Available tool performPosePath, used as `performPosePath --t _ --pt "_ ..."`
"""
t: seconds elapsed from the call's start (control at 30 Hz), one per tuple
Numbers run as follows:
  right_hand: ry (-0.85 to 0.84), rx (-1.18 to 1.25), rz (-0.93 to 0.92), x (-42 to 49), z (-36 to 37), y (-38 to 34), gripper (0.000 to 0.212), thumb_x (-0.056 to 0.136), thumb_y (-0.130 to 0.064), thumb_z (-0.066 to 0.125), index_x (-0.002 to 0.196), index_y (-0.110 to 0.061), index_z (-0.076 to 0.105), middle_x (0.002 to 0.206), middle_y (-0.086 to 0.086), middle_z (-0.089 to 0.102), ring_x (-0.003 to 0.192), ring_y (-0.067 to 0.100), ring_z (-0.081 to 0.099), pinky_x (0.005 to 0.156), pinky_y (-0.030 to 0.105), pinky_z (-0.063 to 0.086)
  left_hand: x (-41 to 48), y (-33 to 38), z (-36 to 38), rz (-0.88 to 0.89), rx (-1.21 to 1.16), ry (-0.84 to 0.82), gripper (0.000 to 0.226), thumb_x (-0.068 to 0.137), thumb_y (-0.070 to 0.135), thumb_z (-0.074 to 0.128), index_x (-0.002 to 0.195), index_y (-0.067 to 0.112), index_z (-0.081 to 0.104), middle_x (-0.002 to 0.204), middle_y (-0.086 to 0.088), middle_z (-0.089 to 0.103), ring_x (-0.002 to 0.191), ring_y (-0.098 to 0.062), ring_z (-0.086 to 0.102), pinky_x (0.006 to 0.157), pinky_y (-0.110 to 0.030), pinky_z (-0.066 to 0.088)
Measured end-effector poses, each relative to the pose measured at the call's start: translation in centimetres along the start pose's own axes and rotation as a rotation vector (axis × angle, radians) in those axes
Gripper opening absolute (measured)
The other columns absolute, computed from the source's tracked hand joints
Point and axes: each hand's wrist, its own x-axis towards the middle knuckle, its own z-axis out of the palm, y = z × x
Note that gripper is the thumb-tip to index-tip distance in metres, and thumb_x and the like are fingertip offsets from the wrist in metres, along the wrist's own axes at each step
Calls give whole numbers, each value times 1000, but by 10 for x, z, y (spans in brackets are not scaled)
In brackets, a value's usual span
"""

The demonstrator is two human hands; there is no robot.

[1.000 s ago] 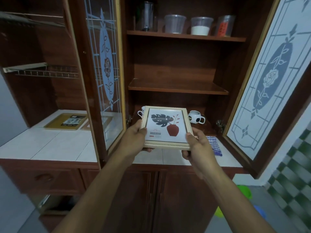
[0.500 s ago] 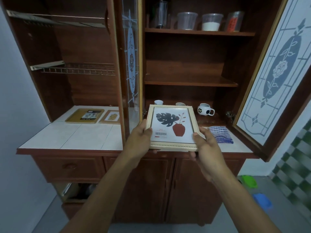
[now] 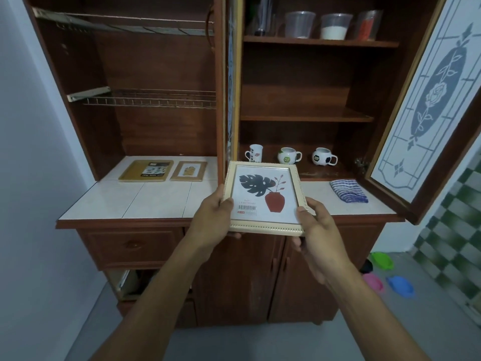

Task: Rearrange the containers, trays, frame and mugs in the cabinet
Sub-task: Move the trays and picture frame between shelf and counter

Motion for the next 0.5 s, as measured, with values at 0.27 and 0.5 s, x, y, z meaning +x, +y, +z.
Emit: performPosePath --t 0.27,0.5 --pt "-21 -4 16 -8 7 2 25 104 -18 44 128 -23 50 92 13 64 47 11 41 41 23 34 -13 -2 -8 -10 -3 36 34 104 23 37 137 30 44 105 3 66 84 -17 69 57 -30 57" --pt "-62 -23 23 -14 26 10 26 104 -17 44 129 -23 50 85 8 64 45 11 41 40 24 33 -23 -12 -30 -10 -11 77 31 104 22 39 133 29 48 103 3 67 81 -15 70 57 -31 57"
